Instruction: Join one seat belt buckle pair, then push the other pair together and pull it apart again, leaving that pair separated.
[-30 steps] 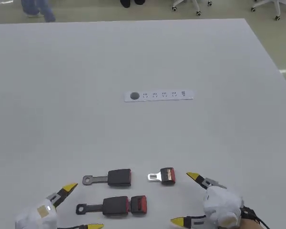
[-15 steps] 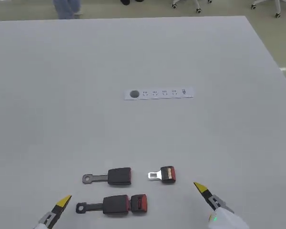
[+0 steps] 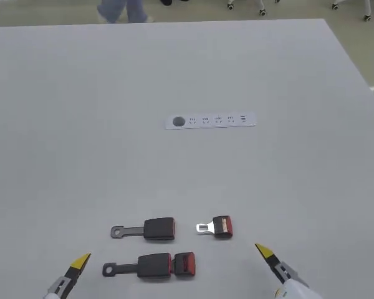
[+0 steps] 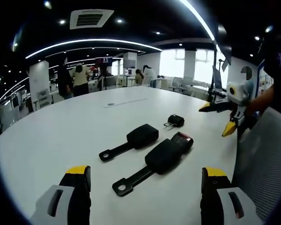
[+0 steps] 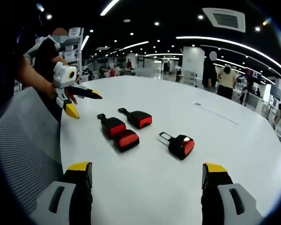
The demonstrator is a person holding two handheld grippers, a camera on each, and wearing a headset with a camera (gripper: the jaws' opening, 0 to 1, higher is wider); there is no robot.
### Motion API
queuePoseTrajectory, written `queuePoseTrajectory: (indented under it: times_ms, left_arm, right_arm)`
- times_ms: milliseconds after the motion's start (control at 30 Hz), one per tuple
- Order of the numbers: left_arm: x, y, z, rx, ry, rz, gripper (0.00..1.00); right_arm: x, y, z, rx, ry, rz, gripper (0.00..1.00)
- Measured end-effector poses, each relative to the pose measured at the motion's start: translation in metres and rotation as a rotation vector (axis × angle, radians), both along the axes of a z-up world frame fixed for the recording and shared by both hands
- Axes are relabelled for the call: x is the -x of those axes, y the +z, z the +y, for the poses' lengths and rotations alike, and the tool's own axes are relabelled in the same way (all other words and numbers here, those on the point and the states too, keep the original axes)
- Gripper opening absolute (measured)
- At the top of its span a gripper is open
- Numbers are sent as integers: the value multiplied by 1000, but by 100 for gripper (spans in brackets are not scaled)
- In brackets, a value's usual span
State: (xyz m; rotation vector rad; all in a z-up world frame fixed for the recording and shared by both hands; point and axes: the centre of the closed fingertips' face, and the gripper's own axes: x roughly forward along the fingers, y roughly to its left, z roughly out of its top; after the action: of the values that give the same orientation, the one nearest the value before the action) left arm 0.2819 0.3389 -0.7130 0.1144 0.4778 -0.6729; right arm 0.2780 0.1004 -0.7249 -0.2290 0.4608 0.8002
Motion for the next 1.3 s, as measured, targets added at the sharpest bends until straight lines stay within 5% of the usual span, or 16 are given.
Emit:
queuePoseTrajectory:
  times_ms: [567,733,1300]
  left_arm:
    - [1,2,-2,12,5,-3,100]
    - [0,12,-7,17,10,-8,100]
    - [2,2,-5,19,-2,-5,100]
  right_arm:
    - [1,0,-2,-1,-3,10,99]
    - [0,-1,-4,-1,-10,13,99]
    - [3,-3,-8,15,-12,29,99]
